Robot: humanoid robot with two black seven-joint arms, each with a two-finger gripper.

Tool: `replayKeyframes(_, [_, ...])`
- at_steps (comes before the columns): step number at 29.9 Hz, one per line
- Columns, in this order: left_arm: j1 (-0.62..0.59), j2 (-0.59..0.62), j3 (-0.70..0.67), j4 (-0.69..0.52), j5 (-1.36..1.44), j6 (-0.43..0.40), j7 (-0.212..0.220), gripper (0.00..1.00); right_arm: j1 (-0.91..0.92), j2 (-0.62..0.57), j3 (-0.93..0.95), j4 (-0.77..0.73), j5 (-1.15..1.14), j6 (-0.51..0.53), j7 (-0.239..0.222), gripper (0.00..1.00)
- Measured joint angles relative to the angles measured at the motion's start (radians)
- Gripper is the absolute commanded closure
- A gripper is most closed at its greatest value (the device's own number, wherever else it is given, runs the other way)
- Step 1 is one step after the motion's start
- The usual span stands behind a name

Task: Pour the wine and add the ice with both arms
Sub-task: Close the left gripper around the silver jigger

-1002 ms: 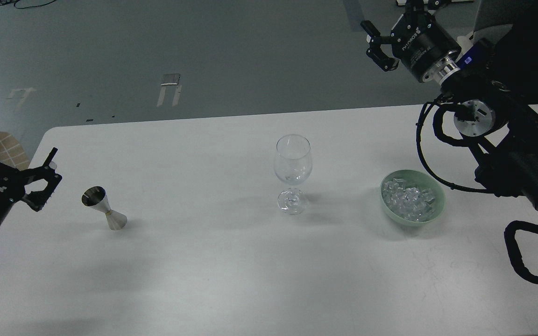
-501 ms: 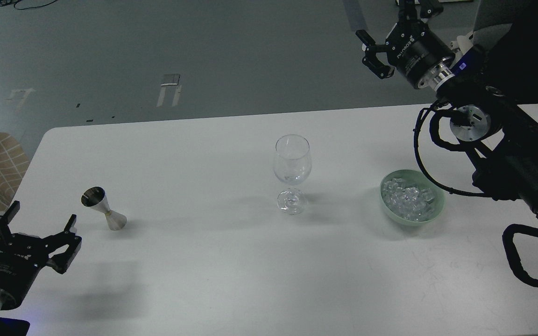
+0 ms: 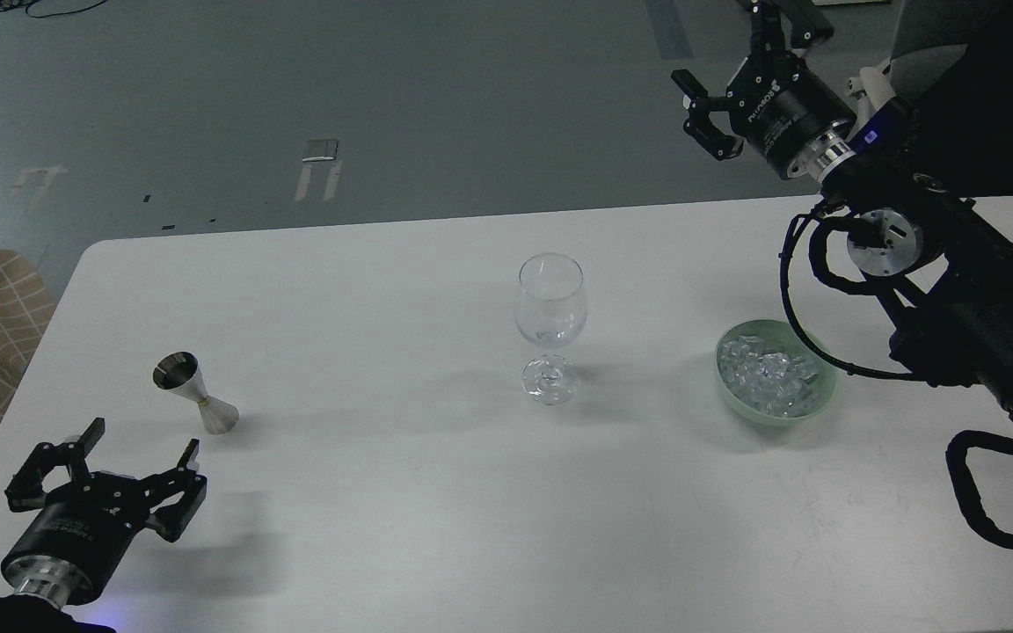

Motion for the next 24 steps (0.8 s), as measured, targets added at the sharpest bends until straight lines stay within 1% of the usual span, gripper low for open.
replayKeyframes(17, [-0.160,0.007,0.003,0.194,0.045,-0.001,-0.002,0.02,-0.010,-0.008,0.000,0.001,0.001,-0.002,0.000,0.00])
replayKeyframes(24, [-0.187,0.011,0.061,0.219,0.045,-0.007,0.001,0.02,-0.016,-0.010,0.000,0.001,0.001,-0.002,0.000,0.00])
